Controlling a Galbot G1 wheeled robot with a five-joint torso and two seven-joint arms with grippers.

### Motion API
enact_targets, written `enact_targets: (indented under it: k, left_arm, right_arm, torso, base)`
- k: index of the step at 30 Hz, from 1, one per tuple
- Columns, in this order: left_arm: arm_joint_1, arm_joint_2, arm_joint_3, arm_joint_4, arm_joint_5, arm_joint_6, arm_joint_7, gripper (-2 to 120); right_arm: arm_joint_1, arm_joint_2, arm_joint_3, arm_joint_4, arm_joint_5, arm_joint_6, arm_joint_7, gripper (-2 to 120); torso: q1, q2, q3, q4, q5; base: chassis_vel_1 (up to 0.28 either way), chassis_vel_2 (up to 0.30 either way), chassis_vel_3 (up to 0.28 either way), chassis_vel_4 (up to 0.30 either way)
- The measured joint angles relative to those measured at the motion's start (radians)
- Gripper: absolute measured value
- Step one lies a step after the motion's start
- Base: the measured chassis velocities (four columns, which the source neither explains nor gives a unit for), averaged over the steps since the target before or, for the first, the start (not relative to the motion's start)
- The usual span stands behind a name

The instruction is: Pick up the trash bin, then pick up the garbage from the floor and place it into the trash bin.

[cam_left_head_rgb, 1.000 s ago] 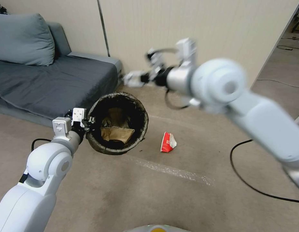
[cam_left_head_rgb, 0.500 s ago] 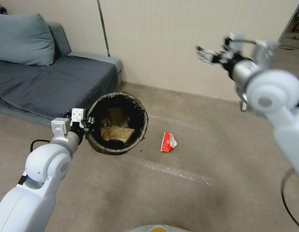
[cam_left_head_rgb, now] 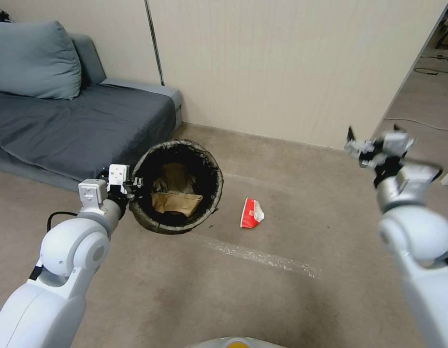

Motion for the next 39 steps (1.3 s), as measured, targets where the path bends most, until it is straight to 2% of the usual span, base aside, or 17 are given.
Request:
enact_targets:
  k: [3,8,11,12,15,16,20,39]
  left_arm:
    - [0.013,0.003,-0.007,-0.007,0.001,0.000,0.000,1]
    - [0.022,0.006,-0.017,-0.012,0.001,0.000,0.000,1]
    - [0.022,0.009,-0.022,-0.015,0.001,0.000,0.000,1]
    - [0.022,0.009,-0.022,-0.015,0.001,0.000,0.000,1]
    - [0.021,0.009,-0.022,-0.015,0.001,0.000,0.000,1]
    - [0.021,0.009,-0.022,-0.015,0.001,0.000,0.000,1]
    - [0.017,0.011,-0.020,-0.010,0.001,0.000,0.000,1]
    - [-0.002,0.015,-0.001,0.014,0.003,0.000,0.004,1]
  right_arm:
    - [0.094,-0.027,-0.090,-0.101,0.072,-0.077,0.038,100]
    - [0.189,-0.030,-0.180,-0.219,0.104,-0.096,0.050,100]
    - [0.298,0.008,-0.263,-0.378,0.155,-0.129,0.048,100]
    - [0.298,0.008,-0.263,-0.378,0.155,-0.129,0.048,100]
    - [0.398,0.081,-0.315,-0.535,0.194,-0.139,0.052,100]
    - [0.398,0.081,-0.315,-0.535,0.194,-0.139,0.052,100]
    - [0.456,0.155,-0.337,-0.669,0.211,-0.145,0.056,100]
    - [0.569,0.297,-0.388,-1.030,0.227,-0.118,0.044,100]
  torso:
    - [0.000,0.000,0.000,0.0000,0.0001]
    - [0.000,0.000,0.000,0.0001,-0.0002]
    - [0.000,0.000,0.000,-0.0002,0.0001]
    - [0.000,0.000,0.000,-0.0002,0.0001]
    - [0.000,0.000,0.000,0.0002,0.0000]
    - [0.000,0.000,0.000,0.0002,0.0000]
    - [0.000,0.000,0.000,0.0003,0.0000]
    - [0.000,0.000,0.000,-0.0001,0.0001]
  base:
    - [0.000,0.000,0.000,0.000]
    - [0.000,0.000,0.000,0.000]
    - [0.000,0.000,0.000,0.000]
    - [0.000,0.000,0.000,0.000]
    - [0.000,0.000,0.000,0.000]
    - [0.000,0.000,0.000,0.000]
    - [0.000,0.000,0.000,0.000]
    - [0.000,0.000,0.000,0.000]
